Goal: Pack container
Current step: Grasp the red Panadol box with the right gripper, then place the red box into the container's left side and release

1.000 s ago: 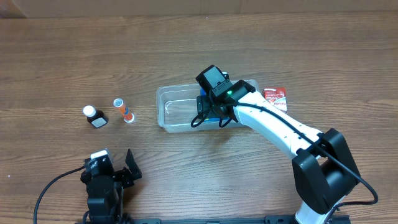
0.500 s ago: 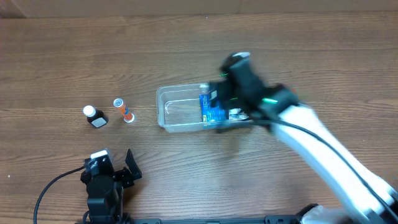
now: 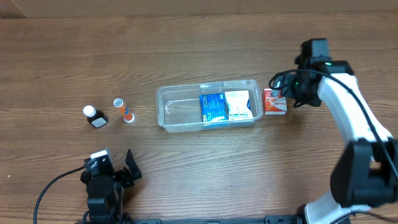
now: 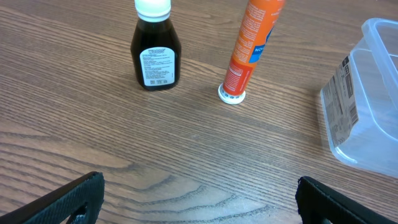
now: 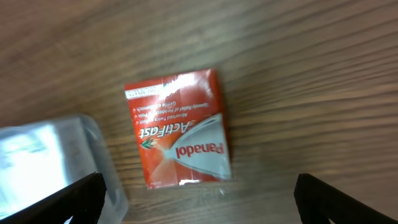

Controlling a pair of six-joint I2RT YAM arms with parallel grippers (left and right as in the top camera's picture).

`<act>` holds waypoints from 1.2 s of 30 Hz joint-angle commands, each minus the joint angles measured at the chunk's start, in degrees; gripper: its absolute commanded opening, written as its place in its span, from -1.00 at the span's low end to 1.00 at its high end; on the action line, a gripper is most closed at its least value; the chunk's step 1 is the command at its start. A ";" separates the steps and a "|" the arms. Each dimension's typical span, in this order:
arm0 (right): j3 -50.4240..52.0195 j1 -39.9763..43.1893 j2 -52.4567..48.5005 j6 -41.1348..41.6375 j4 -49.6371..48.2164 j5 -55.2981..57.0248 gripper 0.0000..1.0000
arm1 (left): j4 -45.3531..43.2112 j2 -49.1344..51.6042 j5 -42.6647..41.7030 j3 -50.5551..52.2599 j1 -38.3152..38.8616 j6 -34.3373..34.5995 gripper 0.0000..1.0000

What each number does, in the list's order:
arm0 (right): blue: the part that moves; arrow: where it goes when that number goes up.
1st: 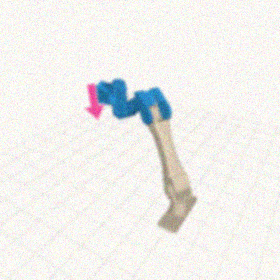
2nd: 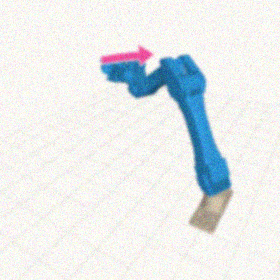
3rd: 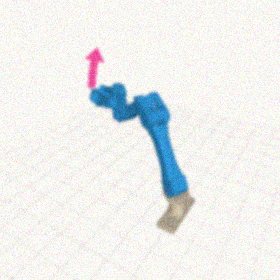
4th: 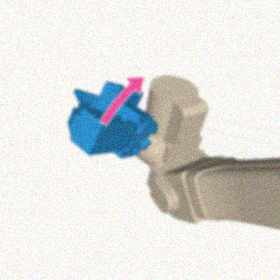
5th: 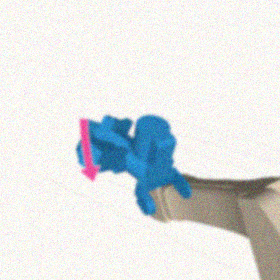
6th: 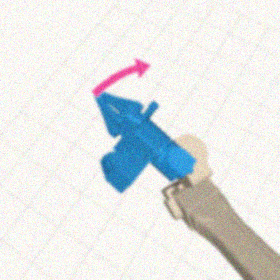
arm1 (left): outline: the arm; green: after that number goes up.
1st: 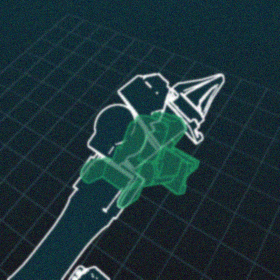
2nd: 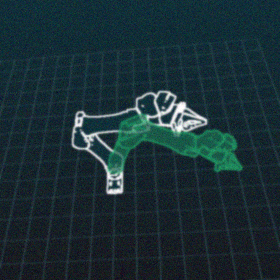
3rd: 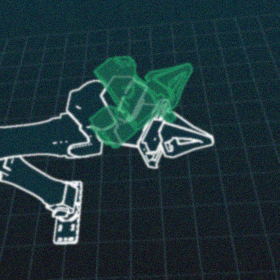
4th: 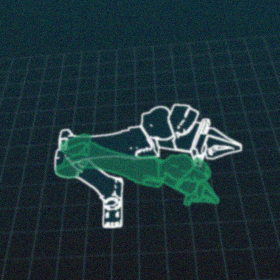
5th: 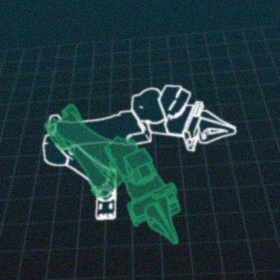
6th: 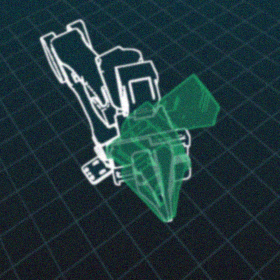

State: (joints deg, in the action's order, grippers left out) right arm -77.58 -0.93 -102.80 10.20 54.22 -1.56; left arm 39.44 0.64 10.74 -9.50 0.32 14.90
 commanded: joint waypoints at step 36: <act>-3.78 -42.34 0.76 15.34 -8.26 7.10 0.37 | -0.02 -0.44 -0.24 0.13 -0.35 0.37 1.00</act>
State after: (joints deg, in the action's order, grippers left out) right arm -81.45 -41.85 -98.41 24.18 47.46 4.71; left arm 39.46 0.64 10.74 -9.50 0.32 14.90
